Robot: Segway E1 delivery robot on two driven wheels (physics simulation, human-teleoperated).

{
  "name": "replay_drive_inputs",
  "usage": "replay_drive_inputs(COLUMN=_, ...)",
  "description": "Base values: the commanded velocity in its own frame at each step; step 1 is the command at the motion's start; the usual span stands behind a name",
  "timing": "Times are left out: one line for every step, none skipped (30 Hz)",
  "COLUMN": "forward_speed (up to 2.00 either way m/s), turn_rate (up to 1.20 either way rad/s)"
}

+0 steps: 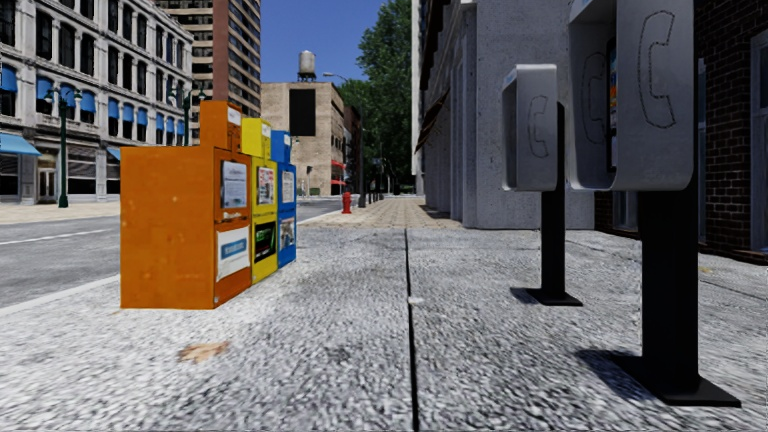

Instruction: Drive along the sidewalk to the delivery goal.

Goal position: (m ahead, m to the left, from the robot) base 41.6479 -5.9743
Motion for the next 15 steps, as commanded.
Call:
replay_drive_inputs(forward_speed=2.00, turn_rate=-0.39)
replay_drive_inputs(forward_speed=2.00, turn_rate=-0.39)
replay_drive_inputs(forward_speed=2.00, turn_rate=-0.34)
replay_drive_inputs(forward_speed=2.00, turn_rate=0.00)
replay_drive_inputs(forward_speed=2.00, turn_rate=0.00)
replay_drive_inputs(forward_speed=2.00, turn_rate=0.00)
replay_drive_inputs(forward_speed=2.00, turn_rate=0.00)
replay_drive_inputs(forward_speed=2.00, turn_rate=0.00)
replay_drive_inputs(forward_speed=2.00, turn_rate=0.00)
replay_drive_inputs(forward_speed=2.00, turn_rate=0.00)
replay_drive_inputs(forward_speed=2.00, turn_rate=0.00)
replay_drive_inputs(forward_speed=2.00, turn_rate=0.00)
replay_drive_inputs(forward_speed=2.00, turn_rate=0.00)
replay_drive_inputs(forward_speed=2.00, turn_rate=0.00)
replay_drive_inputs(forward_speed=2.00, turn_rate=0.00)
